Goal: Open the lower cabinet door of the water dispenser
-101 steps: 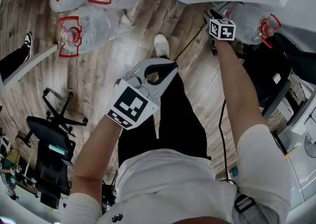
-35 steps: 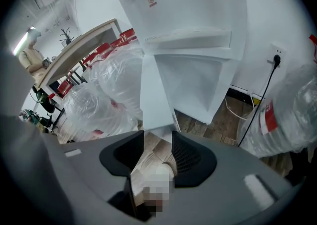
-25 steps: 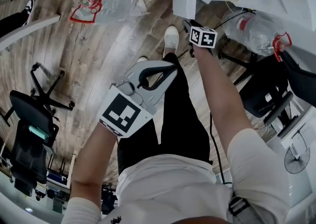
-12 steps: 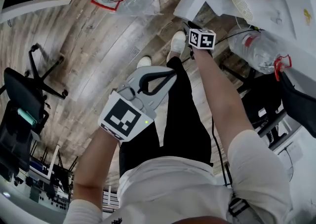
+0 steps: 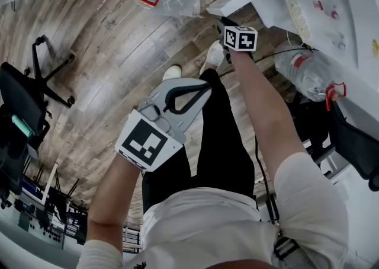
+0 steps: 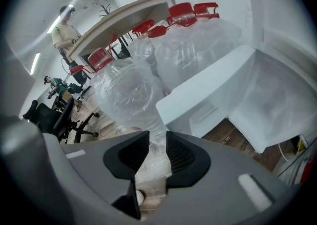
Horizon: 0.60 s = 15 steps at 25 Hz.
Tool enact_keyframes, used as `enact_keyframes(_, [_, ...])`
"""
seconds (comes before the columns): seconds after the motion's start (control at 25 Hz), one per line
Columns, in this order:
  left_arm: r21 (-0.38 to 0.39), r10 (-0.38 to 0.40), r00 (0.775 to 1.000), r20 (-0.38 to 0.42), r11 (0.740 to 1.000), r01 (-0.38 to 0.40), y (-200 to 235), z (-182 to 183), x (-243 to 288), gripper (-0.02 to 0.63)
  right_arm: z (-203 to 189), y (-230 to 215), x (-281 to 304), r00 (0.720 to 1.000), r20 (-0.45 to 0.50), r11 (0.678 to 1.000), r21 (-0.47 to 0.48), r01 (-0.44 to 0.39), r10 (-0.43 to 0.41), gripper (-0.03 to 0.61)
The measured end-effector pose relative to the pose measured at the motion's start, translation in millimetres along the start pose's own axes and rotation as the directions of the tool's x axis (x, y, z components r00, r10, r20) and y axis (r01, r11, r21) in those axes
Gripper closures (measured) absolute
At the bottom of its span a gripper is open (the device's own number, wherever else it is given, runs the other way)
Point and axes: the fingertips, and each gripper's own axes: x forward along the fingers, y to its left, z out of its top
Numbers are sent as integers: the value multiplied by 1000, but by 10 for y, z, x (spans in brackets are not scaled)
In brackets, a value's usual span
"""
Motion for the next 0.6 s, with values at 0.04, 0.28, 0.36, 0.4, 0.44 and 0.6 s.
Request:
enact_keyframes(0.04, [-3,4,1000,3,1000,-4,11,-5,-16,556,26,19,22,1000,-3,1000,-10,-3,3,472])
enact_keyframes(0.28, [-17,22,999,23,1000,-22,79,29,-64,556,76,25,57,1000,-23,999,-39,0,-1,485])
enact_keyframes(0.36, [-15,21,999,28,1000,-20,82,57,-69,555,66,37,51,999,-36,999,-51,-7,5,483])
enact_keyframes(0.4, [-13,19,999,30,1000,-19,84,74,-73,556,65,51,48,999,-42,998,-54,-14,12,483])
enact_keyframes(0.44, [-9,16,999,29,1000,-16,82,91,-77,555,65,67,40,999,-47,998,-57,-22,19,482])
enact_keyframes(0.6, [37,-11,999,30,999,10,9,176,-81,556,78,124,-84,998,-41,997,-73,-41,38,480])
